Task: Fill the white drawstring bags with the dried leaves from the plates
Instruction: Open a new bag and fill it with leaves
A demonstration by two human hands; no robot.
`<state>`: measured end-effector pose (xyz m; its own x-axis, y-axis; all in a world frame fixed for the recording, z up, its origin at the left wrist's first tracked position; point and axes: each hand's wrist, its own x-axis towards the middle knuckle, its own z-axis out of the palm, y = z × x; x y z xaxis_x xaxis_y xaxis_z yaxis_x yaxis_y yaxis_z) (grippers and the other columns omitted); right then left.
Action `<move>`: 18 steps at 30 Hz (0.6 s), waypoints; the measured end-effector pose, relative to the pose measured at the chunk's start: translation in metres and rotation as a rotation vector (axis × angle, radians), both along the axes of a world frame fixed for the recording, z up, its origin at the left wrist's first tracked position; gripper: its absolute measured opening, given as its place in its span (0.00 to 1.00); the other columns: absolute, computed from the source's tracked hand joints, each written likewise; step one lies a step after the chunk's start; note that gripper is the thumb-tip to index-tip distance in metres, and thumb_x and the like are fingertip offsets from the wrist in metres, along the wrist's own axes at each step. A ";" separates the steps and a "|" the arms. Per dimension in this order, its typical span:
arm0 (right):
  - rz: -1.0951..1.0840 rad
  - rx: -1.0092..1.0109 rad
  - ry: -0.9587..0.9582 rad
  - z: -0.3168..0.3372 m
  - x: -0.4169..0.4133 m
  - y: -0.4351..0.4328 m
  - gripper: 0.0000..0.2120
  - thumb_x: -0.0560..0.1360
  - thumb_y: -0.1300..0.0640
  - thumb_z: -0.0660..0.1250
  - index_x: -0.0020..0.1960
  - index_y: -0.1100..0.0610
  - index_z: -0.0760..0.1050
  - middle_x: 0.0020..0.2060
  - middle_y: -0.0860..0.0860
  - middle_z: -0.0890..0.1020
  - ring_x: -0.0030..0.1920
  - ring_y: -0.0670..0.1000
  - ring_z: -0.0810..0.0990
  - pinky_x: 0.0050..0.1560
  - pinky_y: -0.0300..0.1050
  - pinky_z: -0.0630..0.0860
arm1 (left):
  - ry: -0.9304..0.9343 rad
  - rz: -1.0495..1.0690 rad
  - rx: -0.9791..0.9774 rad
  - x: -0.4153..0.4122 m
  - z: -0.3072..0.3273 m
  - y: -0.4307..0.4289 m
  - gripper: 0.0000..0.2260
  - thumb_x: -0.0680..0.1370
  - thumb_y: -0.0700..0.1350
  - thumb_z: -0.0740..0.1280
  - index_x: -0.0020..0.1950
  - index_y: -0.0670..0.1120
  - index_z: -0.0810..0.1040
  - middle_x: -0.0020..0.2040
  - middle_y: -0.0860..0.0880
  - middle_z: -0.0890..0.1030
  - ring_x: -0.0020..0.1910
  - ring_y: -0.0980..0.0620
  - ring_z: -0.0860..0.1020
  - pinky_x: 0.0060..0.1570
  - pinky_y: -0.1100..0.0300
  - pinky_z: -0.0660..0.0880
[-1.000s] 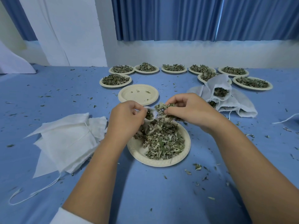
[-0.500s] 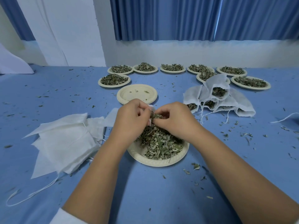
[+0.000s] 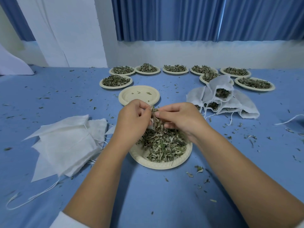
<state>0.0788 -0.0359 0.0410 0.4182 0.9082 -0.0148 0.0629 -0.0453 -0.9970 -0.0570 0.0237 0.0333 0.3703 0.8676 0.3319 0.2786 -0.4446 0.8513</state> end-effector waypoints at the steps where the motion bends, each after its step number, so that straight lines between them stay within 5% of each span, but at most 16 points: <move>1: -0.010 -0.011 -0.065 -0.002 0.000 0.000 0.05 0.68 0.60 0.78 0.38 0.52 0.84 0.33 0.47 0.85 0.31 0.45 0.80 0.35 0.35 0.79 | -0.018 -0.004 -0.014 0.000 0.001 -0.001 0.04 0.79 0.43 0.64 0.45 0.49 0.76 0.27 0.54 0.81 0.23 0.64 0.76 0.25 0.74 0.66; 5: -0.042 0.011 -0.294 -0.005 -0.004 -0.001 0.08 0.70 0.61 0.75 0.36 0.49 0.83 0.29 0.43 0.84 0.27 0.41 0.78 0.34 0.34 0.76 | -0.041 -0.033 -0.034 0.000 0.001 -0.002 0.04 0.79 0.42 0.64 0.45 0.49 0.77 0.25 0.53 0.80 0.27 0.59 0.79 0.27 0.74 0.68; 9: -0.028 0.044 -0.492 -0.006 -0.010 -0.003 0.06 0.71 0.62 0.73 0.39 0.53 0.85 0.34 0.46 0.85 0.34 0.40 0.80 0.38 0.35 0.75 | 0.007 -0.067 -0.010 0.001 -0.002 -0.002 0.04 0.79 0.43 0.65 0.44 0.49 0.77 0.26 0.54 0.80 0.27 0.60 0.78 0.30 0.73 0.70; 18: 0.008 -0.021 -0.116 -0.001 0.000 0.000 0.07 0.68 0.52 0.78 0.43 0.50 0.82 0.35 0.45 0.83 0.33 0.42 0.76 0.32 0.34 0.71 | -0.212 -0.040 -0.136 -0.001 0.004 0.000 0.04 0.79 0.43 0.66 0.46 0.47 0.79 0.24 0.55 0.76 0.24 0.60 0.74 0.26 0.71 0.69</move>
<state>0.0792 -0.0360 0.0397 0.4107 0.9117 0.0139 0.1778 -0.0651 -0.9819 -0.0584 0.0237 0.0377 0.3400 0.8956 0.2870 0.0714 -0.3289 0.9417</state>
